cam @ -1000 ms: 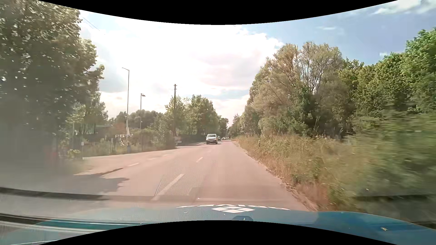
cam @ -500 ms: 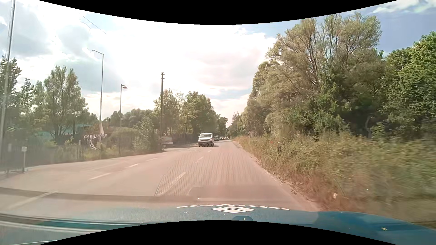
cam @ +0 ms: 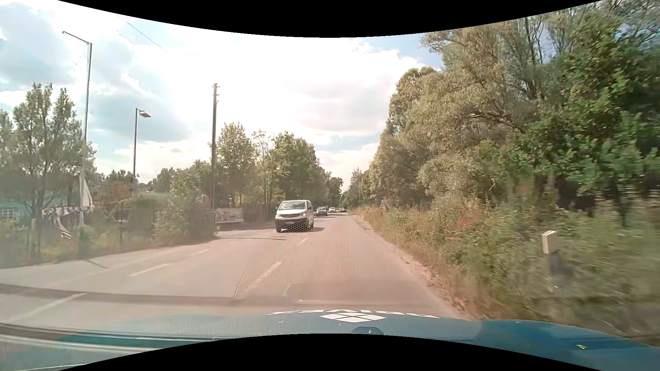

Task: Follow the waypoints while adhering to traffic rules and regulations

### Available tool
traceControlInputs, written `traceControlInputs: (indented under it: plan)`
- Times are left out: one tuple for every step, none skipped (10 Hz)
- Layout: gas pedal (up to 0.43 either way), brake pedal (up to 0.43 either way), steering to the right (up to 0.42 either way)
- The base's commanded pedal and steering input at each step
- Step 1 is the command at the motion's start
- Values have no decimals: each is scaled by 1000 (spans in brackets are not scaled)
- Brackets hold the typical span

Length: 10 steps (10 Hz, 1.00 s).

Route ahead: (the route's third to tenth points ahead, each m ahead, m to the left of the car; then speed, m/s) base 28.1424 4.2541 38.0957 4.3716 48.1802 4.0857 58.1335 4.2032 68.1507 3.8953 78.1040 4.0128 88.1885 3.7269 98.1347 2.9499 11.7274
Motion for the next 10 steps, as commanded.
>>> traceControlInputs:
  plan:
    - [177,0,1]
    - [177,0,1]
    - [177,0,1]
    - [177,0,-2]
    - [177,0,-3]
    - [177,0,-3]
    - [177,0,-2]
    - [177,0,-1]
    - [177,0,-1]
    - [177,0,-1]
